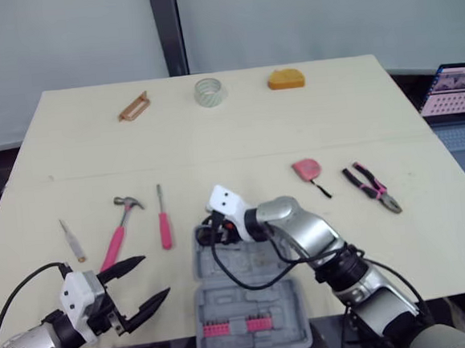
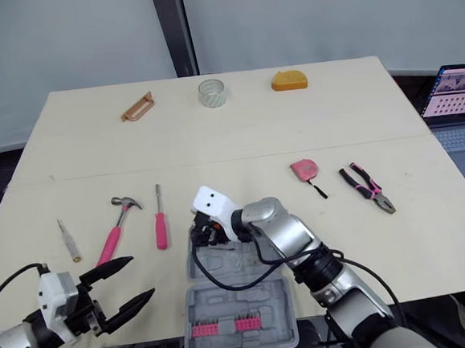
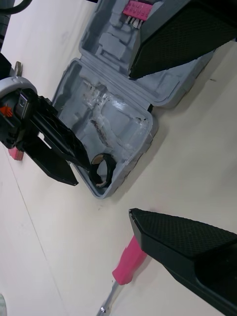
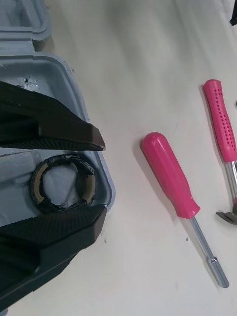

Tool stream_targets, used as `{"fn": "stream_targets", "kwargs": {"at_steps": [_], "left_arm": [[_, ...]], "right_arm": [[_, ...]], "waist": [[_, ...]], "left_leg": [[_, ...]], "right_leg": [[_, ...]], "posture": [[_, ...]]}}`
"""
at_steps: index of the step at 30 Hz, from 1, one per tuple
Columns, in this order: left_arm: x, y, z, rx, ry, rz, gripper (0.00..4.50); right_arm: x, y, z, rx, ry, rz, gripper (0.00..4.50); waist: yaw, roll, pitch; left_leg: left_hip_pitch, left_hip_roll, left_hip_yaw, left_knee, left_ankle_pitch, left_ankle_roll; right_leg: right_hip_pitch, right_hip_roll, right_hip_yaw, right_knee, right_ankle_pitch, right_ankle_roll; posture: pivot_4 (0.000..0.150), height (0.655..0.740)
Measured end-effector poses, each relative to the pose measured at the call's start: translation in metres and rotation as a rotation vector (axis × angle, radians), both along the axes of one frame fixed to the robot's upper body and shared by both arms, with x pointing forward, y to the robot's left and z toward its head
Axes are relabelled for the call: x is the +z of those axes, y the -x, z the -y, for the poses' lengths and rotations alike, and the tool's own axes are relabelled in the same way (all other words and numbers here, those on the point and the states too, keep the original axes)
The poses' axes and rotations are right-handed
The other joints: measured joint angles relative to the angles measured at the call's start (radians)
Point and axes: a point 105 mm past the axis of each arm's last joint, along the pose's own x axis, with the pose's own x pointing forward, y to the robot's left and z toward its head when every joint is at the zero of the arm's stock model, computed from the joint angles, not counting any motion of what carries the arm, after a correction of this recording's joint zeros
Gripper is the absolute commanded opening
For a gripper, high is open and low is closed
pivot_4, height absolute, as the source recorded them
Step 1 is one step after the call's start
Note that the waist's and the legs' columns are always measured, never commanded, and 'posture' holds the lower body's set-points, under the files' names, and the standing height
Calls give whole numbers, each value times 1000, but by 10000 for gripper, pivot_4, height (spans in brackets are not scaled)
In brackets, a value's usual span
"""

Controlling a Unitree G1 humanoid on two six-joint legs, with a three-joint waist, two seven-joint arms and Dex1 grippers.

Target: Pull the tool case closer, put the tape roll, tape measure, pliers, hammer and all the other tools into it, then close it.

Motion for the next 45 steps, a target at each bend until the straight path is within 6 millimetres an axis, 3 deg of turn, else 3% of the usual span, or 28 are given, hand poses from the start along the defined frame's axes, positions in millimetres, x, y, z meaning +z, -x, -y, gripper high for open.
{"fn": "stream_targets", "kwargs": {"at_steps": [16,45], "left_arm": [[-1,0,-1,6,-4,-1,45000],[2,1,4,5,-7,7,45000]], "right_arm": [[-24,-8,1,-55,9,-25,17986],[-31,-7,-1,-27,40,60,17986]], "waist": [[0,0,0],[0,0,0]], "left_leg": [[0,0,0,0,0,0],[1,0,0,0,0,0]], "right_leg": [[0,0,0,0,0,0],[1,0,0,0,0,0]], "posture": [[1500,7400],[1500,7400]]}}
